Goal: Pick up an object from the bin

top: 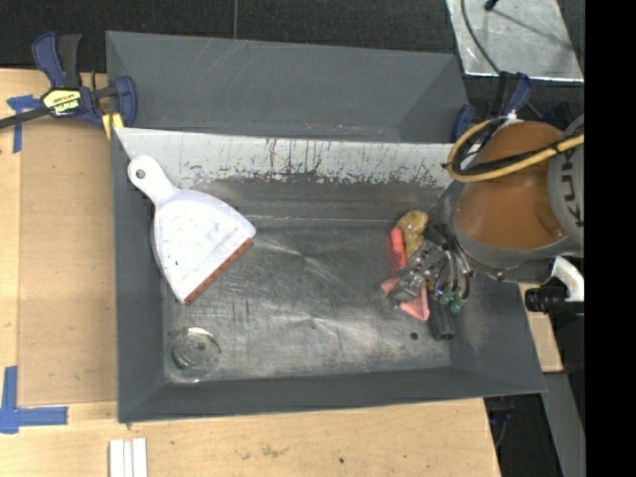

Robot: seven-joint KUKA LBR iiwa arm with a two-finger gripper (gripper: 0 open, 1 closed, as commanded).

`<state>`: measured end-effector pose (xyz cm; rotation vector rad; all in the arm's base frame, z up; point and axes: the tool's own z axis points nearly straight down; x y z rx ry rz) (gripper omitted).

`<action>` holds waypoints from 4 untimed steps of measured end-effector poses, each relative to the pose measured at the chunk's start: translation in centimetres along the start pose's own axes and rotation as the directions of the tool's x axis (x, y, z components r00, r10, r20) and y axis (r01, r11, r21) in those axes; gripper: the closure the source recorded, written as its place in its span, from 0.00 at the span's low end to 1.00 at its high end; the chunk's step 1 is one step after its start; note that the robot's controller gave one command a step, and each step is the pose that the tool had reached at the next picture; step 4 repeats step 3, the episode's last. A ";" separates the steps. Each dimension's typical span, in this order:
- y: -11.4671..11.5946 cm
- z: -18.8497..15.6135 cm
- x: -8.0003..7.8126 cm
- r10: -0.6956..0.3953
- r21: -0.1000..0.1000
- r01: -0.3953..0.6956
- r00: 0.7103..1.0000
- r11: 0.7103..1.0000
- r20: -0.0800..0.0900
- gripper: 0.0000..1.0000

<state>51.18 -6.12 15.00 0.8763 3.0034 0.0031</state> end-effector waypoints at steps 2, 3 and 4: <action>0.7 -0.3 -2.2 -0.027 -0.001 0.027 1.000 1.000 0.002 1.00; -2.1 4.9 0.0 0.067 0.004 -0.067 0.998 0.998 -0.007 1.00; -2.1 4.9 0.0 0.067 0.004 -0.067 0.998 0.998 -0.007 1.00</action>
Offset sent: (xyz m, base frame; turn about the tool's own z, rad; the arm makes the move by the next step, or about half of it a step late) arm 0.0534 -0.0106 -0.0800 0.0894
